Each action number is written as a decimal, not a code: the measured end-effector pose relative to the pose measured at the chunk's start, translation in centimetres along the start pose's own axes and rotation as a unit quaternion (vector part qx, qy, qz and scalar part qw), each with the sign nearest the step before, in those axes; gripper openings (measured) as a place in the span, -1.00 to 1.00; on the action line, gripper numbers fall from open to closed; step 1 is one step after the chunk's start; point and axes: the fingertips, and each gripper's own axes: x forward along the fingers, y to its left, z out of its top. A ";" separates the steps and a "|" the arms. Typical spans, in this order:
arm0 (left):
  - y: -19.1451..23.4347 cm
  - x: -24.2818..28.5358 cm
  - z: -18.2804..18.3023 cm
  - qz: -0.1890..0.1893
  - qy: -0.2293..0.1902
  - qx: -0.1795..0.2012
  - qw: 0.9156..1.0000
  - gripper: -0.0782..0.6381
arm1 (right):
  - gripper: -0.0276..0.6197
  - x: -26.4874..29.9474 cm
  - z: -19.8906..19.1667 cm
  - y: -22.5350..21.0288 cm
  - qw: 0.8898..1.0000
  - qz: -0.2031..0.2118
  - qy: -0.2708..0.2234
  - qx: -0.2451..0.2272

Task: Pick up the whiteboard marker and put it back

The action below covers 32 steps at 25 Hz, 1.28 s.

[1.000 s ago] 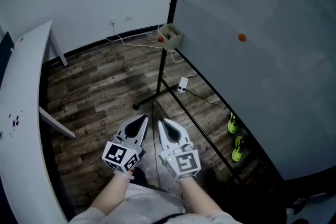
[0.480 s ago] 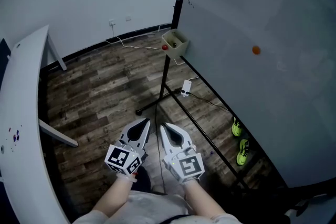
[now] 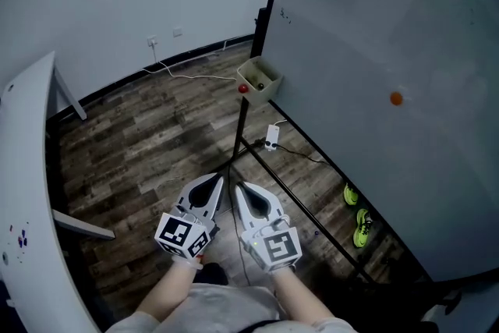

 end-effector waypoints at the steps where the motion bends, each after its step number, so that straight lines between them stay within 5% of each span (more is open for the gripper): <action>1: 0.6 0.5 0.0 -0.004 0.001 -0.001 1.000 -0.74 | -0.85 0.7 0.1 -0.4 1.000 -0.009 0.006 0.002; 7: 3.7 3.1 0.1 -0.024 0.004 -0.015 1.000 -0.74 | -0.85 4.2 -0.8 -2.1 0.999 -0.033 0.028 0.001; 17: 7.2 5.2 0.0 -0.042 0.004 -0.033 0.999 -0.74 | -0.85 7.7 -1.5 -2.6 0.999 -0.043 -0.002 -0.003; 32: 9.4 13.2 0.3 -0.070 0.016 -0.016 0.997 -0.74 | -0.85 13.2 -0.6 -9.1 0.998 -0.051 -0.002 -0.037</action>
